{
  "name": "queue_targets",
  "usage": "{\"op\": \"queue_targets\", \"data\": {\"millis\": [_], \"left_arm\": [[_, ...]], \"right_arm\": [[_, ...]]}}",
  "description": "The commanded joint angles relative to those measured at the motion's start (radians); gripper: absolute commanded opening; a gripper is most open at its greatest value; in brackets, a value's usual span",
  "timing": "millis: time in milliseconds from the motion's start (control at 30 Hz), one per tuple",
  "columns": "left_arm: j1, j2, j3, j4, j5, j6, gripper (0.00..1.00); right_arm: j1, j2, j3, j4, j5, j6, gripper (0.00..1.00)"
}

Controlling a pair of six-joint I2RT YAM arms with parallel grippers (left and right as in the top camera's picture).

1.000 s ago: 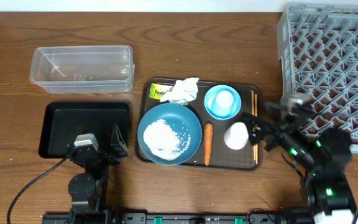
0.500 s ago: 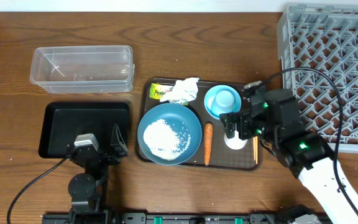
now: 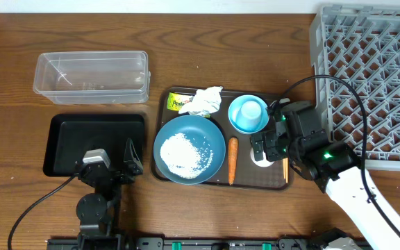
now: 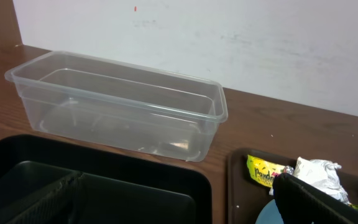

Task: Sort waste into correct bins and load items into the dishwasher rack
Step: 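Move the right gripper over the white cup on the tray, then grasp the white cup with the right gripper and lift it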

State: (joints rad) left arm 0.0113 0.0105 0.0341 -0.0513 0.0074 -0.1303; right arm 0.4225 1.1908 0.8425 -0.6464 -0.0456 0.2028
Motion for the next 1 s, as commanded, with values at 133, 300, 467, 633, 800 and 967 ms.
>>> {"op": "queue_targets", "data": {"millis": [133,300,467,633,800,967], "left_arm": [[-0.002,-0.006,-0.030,-0.019,-0.019,0.006,0.98],[-0.002,-0.006,-0.030,-0.019,-0.019,0.006,0.98],[-0.002,-0.006,-0.030,-0.019,-0.019,0.006,0.98],[-0.002,-0.006,-0.030,-0.019,-0.019,0.006,0.98],[-0.002,-0.006,-0.030,-0.019,-0.019,0.006,0.98],[-0.002,-0.006,-0.030,-0.019,-0.019,0.006,0.98]], "right_arm": [[0.011,0.021,-0.009,0.011,0.101,0.085,0.99],[0.011,0.076,-0.036,0.056,0.109,0.145,0.99],[0.017,0.147,-0.039,0.072,0.097,0.197,0.99],[0.041,0.186,-0.039,0.073,0.090,0.197,0.99],[0.043,0.193,-0.039,0.045,0.055,0.209,0.99],[0.042,0.203,-0.039,0.028,0.057,0.209,0.99]]}}
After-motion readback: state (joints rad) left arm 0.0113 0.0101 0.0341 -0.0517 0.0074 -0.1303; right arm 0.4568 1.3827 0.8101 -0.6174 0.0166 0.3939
